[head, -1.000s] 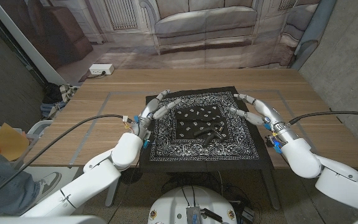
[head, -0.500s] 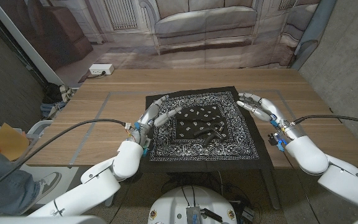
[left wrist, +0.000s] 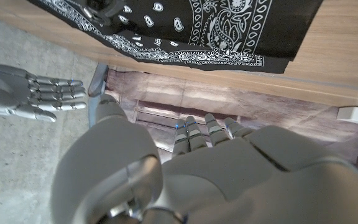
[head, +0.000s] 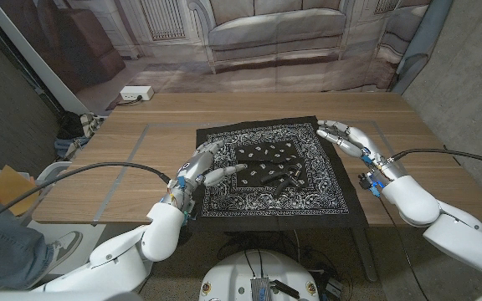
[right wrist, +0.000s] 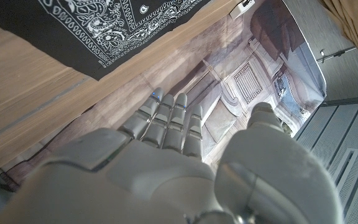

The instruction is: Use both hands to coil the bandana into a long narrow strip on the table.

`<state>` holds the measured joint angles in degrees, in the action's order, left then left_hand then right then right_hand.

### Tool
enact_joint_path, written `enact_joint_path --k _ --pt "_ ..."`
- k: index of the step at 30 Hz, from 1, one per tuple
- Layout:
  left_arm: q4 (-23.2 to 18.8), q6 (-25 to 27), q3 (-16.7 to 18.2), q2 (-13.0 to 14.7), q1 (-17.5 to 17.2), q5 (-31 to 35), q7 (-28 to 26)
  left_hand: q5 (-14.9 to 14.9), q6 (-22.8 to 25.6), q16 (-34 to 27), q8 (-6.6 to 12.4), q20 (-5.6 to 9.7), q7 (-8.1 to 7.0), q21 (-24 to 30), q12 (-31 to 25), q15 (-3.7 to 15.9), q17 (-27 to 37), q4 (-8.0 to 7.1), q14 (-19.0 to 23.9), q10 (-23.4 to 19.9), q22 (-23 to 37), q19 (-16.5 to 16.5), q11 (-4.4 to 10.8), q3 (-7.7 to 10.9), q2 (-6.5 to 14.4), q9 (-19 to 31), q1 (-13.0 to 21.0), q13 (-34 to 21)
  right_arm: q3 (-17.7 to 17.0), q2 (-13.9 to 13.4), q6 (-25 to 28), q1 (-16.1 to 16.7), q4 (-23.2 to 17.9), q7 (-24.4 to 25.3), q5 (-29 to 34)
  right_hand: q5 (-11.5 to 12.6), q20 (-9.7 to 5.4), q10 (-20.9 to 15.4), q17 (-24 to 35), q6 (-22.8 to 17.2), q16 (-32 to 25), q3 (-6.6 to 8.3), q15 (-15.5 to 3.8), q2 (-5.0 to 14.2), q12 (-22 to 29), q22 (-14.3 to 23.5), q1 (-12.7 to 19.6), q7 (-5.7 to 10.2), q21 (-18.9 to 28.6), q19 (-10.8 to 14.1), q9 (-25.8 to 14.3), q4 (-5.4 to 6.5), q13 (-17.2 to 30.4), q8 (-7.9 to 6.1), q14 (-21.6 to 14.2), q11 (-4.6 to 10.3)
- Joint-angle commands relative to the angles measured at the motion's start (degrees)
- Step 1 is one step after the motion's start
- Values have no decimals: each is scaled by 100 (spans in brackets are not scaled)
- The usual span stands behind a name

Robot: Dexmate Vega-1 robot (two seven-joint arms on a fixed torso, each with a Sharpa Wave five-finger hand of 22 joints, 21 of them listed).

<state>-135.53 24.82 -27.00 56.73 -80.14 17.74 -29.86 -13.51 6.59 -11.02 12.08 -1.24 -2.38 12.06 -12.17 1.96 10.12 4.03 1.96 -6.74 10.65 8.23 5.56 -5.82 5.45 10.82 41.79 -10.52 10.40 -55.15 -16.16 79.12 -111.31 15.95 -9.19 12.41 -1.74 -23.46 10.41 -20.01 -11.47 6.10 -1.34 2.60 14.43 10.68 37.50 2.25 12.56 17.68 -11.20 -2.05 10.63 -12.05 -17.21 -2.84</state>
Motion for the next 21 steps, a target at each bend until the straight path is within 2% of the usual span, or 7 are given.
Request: enact_joint_path --k 1,3,9,10,13,17,21 --pt "-517 784 -121 783 -283 1112 400 18 0 0 15 13 -61 -8 1 254 8 71 59 -13 5 18 84 -28 -57 8 110 -23 129 33 187 -237 -160 -136 98 -23 24 -29 -4 -15 20 -7 0 21 -14 -2 -67 11 12 40 4 19 7 29 -49 62" --pt "-601 880 -71 881 -363 1175 445 16 -9 2 10 3 -55 -7 7 248 7 86 60 -4 4 13 67 -28 -68 8 133 -23 165 35 231 -291 -178 -165 108 -27 25 -34 -3 -14 23 -7 -5 26 -14 -1 -74 11 10 41 4 21 7 30 -48 42" --pt "-906 1091 72 1256 -624 1278 666 4 14 1 12 -54 -109 11 0 286 6 190 100 -64 0 -51 176 -24 -138 10 301 -26 288 50 336 -486 -191 -286 90 -35 29 -38 -4 -17 31 -7 -10 32 -19 -1 -84 13 6 41 4 23 8 32 -45 63" --pt "-962 1148 73 1318 -661 1326 718 2 25 1 15 -55 -118 11 -4 292 6 205 106 -81 0 -55 134 -24 -147 11 326 -26 307 48 342 -517 -189 -309 89 -37 27 -32 -4 -16 30 -7 -13 34 -22 -1 -87 14 5 41 4 24 8 33 -49 72" --pt "-1096 1319 55 1458 -756 1463 864 0 36 2 17 -51 -129 9 -11 305 5 228 113 -110 0 -56 146 -24 -162 12 366 -27 361 57 345 -605 -174 -362 85 -40 31 -33 -4 -17 31 -7 -10 37 -24 0 -92 17 4 41 4 25 8 33 -53 63" --pt "-1247 1661 -136 1515 -810 1873 1081 -4 45 5 16 -42 -162 7 -3 327 5 258 120 -109 0 -57 215 -26 -188 12 418 -28 439 94 308 -732 -115 -431 70 -44 34 -37 -4 -18 33 -7 -6 40 -26 0 -97 17 1 39 3 25 8 34 -56 65" --pt "-1336 1993 -355 1452 -887 2378 1197 -7 40 6 12 -58 -160 6 0 331 5 278 125 -110 -1 -62 207 -25 -202 13 455 -29 506 126 294 -839 -66 -493 48 -54 34 -48 -6 -27 40 -7 -7 44 -30 1 -106 14 -3 43 3 23 8 33 -59 42"
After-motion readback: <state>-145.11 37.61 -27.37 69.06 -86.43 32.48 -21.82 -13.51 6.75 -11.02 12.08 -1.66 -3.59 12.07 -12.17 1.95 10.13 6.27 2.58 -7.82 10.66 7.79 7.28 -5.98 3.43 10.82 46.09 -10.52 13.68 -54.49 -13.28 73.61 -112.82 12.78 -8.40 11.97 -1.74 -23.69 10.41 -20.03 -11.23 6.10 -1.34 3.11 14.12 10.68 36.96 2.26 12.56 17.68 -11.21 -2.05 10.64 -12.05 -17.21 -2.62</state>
